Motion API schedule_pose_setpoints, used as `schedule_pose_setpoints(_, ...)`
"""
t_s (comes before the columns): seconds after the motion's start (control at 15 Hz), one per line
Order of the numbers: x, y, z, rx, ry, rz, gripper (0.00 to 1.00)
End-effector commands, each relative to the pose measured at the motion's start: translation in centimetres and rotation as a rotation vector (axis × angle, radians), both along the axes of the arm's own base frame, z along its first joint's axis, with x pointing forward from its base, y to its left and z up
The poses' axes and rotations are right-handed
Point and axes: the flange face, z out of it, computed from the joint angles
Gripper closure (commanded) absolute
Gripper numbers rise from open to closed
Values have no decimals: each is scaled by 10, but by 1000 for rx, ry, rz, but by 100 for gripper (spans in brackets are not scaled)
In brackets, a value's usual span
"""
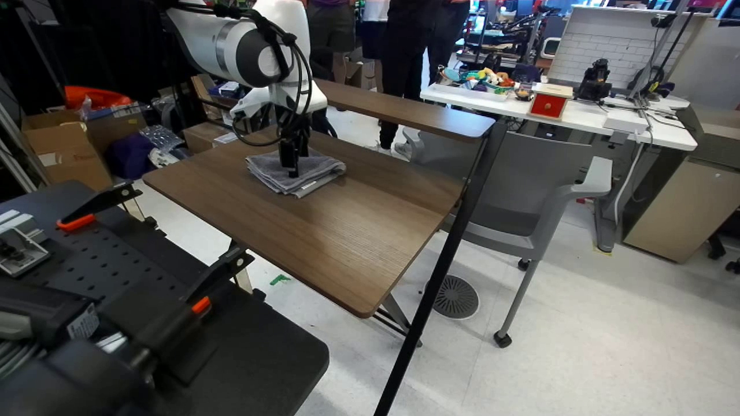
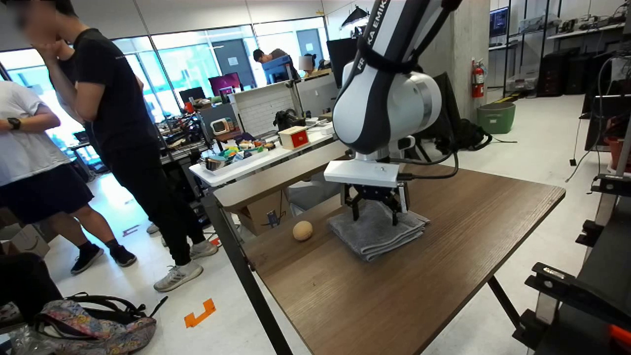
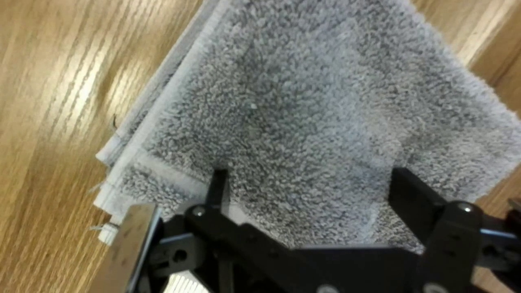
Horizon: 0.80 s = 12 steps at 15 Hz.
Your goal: Pick up the brown toy and move it to the left. Wipe the top of the table with the grey towel.
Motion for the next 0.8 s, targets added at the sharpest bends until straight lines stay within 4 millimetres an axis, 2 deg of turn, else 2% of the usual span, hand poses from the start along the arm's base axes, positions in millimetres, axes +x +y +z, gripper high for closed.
schedule_pose_setpoints(0.0, 1, 0, 0, 0, 1, 0, 0)
schedule_pose_setpoints(0.13, 1, 0, 0, 0, 1, 0, 0)
schedule_pose_setpoints(0.2, 0, -7, -7, -15, 17, -7, 0)
schedule_pose_setpoints(0.6, -9, -70, -67, -80, 17, -65, 0)
schedule_pose_setpoints(0.73, -7, -93, -72, -102, 5, -103, 0)
